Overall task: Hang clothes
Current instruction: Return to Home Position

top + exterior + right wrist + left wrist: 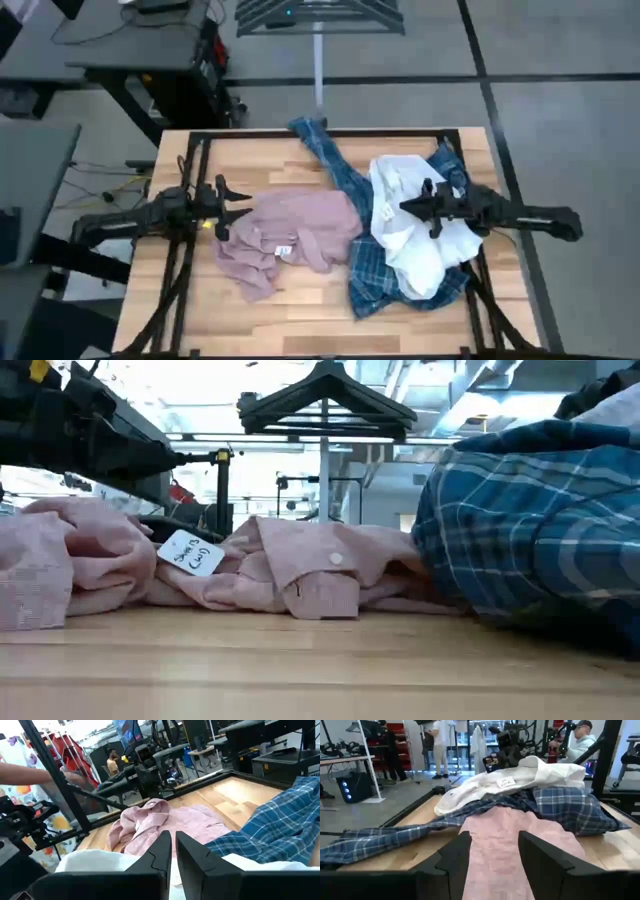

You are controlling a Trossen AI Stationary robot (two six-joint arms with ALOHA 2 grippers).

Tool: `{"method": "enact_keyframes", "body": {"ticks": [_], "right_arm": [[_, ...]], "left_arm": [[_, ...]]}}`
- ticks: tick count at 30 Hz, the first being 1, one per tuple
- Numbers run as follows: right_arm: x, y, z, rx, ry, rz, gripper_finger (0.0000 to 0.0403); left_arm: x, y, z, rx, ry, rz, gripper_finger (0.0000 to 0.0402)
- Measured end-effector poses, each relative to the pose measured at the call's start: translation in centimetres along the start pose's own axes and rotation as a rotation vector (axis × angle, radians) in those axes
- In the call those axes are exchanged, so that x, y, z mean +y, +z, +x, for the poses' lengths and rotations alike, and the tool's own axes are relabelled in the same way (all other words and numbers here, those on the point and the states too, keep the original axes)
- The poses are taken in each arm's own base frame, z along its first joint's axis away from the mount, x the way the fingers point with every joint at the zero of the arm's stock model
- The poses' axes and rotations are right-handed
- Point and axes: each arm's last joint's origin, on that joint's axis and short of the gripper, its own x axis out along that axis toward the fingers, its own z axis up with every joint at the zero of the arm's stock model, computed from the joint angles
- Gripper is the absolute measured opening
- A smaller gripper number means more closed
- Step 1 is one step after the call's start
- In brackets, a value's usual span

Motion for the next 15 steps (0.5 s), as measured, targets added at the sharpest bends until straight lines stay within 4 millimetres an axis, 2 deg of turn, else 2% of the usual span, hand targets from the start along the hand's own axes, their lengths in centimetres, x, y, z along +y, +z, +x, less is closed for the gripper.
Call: {"method": "enact_keyframes", "body": {"ticks": [15], "right_arm": [[-0.02, -0.05, 0.00, 0.005, -0.003, 0.002, 0.0015]], "left_arm": [[0.00, -0.01, 0.00, 0.001, 0.000, 0.000, 0.0153]]}}
